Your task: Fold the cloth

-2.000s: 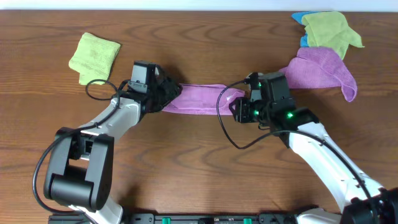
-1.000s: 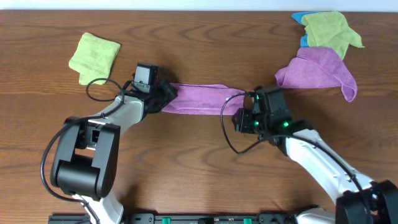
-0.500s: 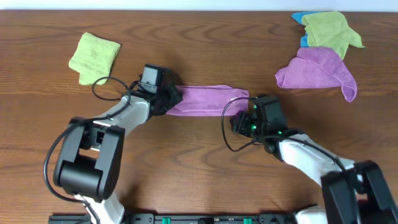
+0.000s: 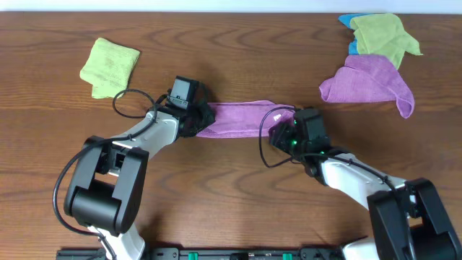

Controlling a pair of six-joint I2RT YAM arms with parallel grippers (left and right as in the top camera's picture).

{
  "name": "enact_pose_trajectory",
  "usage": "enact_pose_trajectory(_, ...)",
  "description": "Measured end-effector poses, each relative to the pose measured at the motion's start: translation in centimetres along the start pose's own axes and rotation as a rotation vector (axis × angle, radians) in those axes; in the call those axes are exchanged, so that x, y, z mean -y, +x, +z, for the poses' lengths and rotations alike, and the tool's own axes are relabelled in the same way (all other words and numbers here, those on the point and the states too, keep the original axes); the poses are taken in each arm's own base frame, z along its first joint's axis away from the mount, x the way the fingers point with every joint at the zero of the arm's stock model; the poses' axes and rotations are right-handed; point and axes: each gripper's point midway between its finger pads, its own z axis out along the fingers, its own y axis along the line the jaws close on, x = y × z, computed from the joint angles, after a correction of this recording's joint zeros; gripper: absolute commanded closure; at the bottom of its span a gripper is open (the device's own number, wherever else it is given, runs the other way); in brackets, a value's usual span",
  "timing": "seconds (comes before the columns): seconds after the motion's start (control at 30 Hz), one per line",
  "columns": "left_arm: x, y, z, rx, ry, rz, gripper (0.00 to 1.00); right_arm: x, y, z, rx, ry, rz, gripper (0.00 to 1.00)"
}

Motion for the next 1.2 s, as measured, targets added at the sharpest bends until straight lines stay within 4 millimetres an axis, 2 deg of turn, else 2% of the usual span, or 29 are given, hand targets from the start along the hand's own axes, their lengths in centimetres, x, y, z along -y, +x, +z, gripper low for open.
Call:
enact_pose_trajectory(0.4,-0.1,0.1,0.0,-0.005,-0.006,-0.002,0.65,0.8,-1.7,0.0,0.094,0.051,0.042,0.38)
enact_pose_trajectory(0.63,-0.2,0.1,0.0,-0.006,-0.007,-0.002,0.66,-0.2,-2.1,0.1,0.106,-0.001,0.047,0.35)
enact_pose_trajectory(0.83,-0.2,0.2,0.0,-0.007,-0.008,-0.003,0.67,-1.3,-1.6,0.1,0.069,-0.056,0.043,0.33)
enact_pose_trajectory(1.2,-0.3,0.2,0.0,-0.009,-0.011,-0.004,0.69,-1.6,-1.8,0.1,0.076,-0.071,0.043,0.33)
